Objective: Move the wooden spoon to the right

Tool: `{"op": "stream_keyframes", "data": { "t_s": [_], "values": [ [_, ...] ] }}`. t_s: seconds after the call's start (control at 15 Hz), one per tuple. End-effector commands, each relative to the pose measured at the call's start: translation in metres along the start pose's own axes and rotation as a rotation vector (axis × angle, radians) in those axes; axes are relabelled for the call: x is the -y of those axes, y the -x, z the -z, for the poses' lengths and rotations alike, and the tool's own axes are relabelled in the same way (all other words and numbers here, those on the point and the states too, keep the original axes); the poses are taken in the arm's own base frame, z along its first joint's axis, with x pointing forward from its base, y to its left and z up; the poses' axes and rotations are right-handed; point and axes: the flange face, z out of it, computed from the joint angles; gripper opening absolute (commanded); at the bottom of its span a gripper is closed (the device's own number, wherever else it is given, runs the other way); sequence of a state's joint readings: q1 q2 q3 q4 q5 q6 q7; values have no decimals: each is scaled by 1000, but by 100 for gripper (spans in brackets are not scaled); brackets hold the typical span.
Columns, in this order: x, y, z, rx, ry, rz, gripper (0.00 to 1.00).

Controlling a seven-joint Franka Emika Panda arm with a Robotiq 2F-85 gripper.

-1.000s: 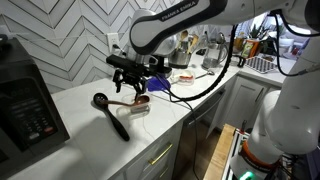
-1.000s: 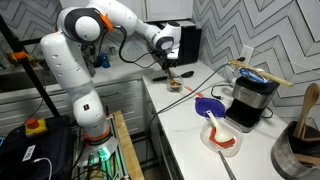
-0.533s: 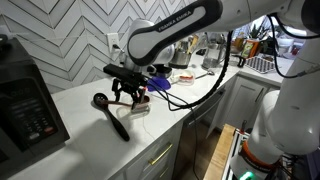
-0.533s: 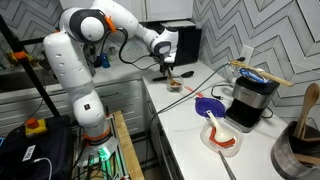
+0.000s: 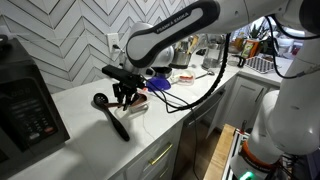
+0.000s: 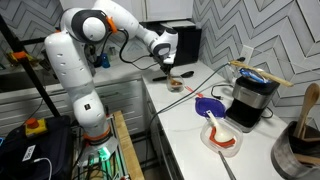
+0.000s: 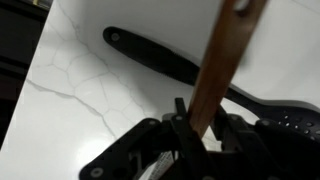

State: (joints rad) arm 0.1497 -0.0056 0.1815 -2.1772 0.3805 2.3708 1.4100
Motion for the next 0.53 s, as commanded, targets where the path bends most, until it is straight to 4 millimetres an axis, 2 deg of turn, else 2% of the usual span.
{"op": "stream_keyframes", "data": {
  "t_s": [0.0, 0.07, 0.47],
  "values": [
    [-2, 3, 7, 34, -21, -27, 3],
    [-2, 3, 9, 46, -23, -30, 6],
    [-2, 12, 45, 136, -94, -41, 6]
  ]
}}
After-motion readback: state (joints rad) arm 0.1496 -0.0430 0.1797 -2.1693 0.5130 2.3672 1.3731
